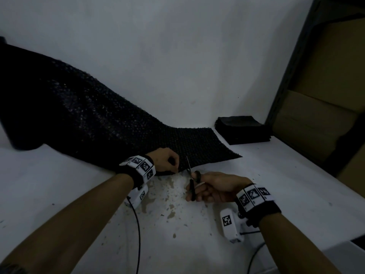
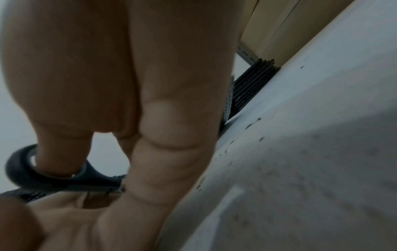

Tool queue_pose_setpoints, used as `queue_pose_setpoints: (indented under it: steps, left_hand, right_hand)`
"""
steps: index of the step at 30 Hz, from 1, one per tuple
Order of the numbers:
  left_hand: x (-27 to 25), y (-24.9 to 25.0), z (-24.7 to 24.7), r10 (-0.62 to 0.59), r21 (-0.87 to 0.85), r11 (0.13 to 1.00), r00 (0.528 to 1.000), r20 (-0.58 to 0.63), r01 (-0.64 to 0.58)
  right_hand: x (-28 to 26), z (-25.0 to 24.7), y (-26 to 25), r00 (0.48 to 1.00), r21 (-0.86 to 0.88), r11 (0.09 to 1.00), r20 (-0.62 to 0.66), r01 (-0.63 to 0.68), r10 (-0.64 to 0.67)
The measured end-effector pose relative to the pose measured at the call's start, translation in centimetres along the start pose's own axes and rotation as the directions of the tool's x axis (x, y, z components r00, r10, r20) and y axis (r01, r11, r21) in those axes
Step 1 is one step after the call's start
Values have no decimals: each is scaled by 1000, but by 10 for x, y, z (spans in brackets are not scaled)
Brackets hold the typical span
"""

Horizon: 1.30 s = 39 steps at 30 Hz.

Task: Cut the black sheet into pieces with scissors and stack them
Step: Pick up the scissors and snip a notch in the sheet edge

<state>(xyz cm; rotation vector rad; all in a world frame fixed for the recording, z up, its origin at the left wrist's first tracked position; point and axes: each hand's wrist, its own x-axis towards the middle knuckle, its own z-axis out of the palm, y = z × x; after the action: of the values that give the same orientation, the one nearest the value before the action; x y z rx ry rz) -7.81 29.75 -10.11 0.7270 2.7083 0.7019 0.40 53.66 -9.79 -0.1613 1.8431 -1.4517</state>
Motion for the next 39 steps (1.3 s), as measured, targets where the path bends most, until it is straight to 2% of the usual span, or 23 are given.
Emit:
queue_pose_setpoints:
  steps: [11,23,27,33,39]
  left_hand:
    - [2,-6,-1,56,3,998,998,-3,-56]
    - [3,-2,2,26,31,999,1000,13,-26]
    - [3,-2,3,22,38,999,1000,22,-23]
    - [3,-1,3,16,29,999,1000,19,-16]
    - [2,-1,3,41,28,999,999,2,-41]
  right_hand:
    - [2,-1,-1,1000,-18,1000,18,-18,18]
    - [3,-4,2,1000,-22,1000,19,-9,9]
    - [4,-5,5,1000,2,1000,21,-11,11]
    - [7,-5,10,1000,153,988,12,14,-16]
    - [10,0,4,1000,142,990,-14,-2,4]
